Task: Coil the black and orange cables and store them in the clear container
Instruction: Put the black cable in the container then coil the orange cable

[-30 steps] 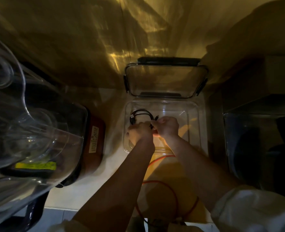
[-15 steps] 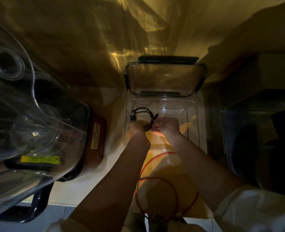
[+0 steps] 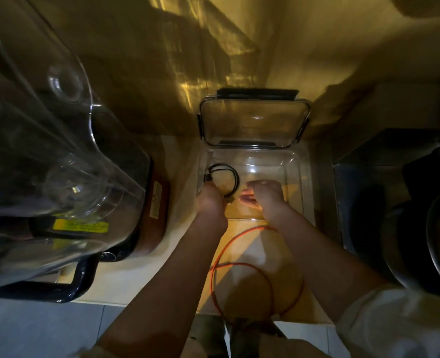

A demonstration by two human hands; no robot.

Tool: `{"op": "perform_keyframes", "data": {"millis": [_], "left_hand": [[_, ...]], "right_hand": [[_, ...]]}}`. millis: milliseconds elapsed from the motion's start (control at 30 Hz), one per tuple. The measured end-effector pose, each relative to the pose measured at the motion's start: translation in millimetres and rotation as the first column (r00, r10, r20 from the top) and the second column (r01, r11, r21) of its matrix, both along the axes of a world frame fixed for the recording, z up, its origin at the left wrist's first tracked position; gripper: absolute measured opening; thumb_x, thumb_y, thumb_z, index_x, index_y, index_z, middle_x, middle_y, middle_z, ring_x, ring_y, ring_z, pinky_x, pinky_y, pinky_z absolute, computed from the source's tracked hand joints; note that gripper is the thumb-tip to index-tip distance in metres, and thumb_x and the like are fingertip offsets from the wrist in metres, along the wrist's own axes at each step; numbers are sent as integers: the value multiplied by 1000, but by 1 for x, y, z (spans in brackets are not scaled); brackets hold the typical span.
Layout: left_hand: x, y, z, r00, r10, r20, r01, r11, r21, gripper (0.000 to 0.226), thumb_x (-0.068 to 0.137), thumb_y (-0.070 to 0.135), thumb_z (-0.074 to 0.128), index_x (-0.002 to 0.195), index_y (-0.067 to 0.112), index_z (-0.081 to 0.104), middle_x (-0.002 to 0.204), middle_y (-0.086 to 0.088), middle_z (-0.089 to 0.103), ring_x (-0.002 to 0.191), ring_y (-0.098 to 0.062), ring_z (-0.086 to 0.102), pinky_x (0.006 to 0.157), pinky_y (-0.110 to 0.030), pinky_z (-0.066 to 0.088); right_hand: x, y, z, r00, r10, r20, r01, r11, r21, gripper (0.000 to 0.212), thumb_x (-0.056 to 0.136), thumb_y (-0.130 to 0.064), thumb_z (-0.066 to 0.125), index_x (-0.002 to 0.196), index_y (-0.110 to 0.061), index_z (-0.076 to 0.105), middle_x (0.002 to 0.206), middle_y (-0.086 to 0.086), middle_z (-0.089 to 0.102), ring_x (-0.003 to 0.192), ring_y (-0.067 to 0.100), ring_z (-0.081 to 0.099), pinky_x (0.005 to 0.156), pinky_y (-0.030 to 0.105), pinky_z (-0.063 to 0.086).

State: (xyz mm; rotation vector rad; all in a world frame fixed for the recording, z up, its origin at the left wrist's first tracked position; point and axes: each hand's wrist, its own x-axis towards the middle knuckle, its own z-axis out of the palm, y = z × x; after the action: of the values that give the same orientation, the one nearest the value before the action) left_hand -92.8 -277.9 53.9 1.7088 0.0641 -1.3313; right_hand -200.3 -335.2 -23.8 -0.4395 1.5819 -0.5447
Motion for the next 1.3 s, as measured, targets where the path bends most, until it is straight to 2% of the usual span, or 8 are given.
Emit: {"op": "perform_keyframes", "data": {"millis": [167,267,400,667,933,1033,1167,1300], "left_hand": [[5,15,8,977,135,-164,-132,991,27,15,95,10,51,85,7,61,73,-6,57,61,-16,54,62,-24,46],[10,35,16,981,106,-162,-118,990,-70,11,95,8,52,95,5,63,75,-8,60,66,-17,58,69,-25,49],[20,63,27,999,1,-50,-10,986,-168,15,94,6,51,90,5,65,71,-8,60,66,-19,55,68,-30,44],[30,118,33,990,-86,108,101,985,-141,20,97,9,49,105,2,67,87,-12,70,77,-23,64,75,-33,53],[31,167,3,957,-217,191,232,971,-60,20,98,6,46,97,7,66,85,-12,68,74,-23,63,67,-30,49],[32,180,-12,949,-260,177,265,964,-8,20,98,5,46,98,5,65,85,-14,68,73,-25,63,66,-31,48],[30,196,-29,947,-285,148,279,958,61,17,98,8,50,95,5,67,82,-12,70,69,-23,64,62,-28,48],[28,206,-43,932,-336,137,317,938,140,16,96,15,56,92,7,69,89,-15,72,78,-25,68,64,-29,51]], "right_hand": [[-3,13,14,1000,6,28,-4,997,-72,9,95,-6,58,92,0,64,75,18,67,69,32,68,58,34,62],[-4,22,30,1000,18,24,-15,990,-144,11,96,-6,55,92,-2,65,75,17,68,68,30,68,59,32,60],[-8,39,57,998,55,19,-48,969,-244,13,95,-4,55,96,-6,68,76,12,71,67,24,70,58,27,59],[-16,95,94,995,100,2,-91,910,-403,18,91,3,58,89,-12,67,71,8,68,53,14,63,51,21,53],[-36,149,76,981,174,-83,-192,904,-381,14,94,0,58,96,-7,69,74,6,70,59,13,66,55,23,54],[-46,167,67,964,234,-129,-266,891,-367,12,95,-5,58,98,-6,70,75,4,70,57,2,65,55,16,54],[-59,180,54,947,265,-182,-311,899,-309,13,96,-4,58,101,-4,70,75,2,69,59,2,63,53,11,50],[-73,190,40,910,336,-243,-395,881,-260,12,97,-11,58,97,-14,70,79,-2,69,69,5,65,54,9,48]]}}
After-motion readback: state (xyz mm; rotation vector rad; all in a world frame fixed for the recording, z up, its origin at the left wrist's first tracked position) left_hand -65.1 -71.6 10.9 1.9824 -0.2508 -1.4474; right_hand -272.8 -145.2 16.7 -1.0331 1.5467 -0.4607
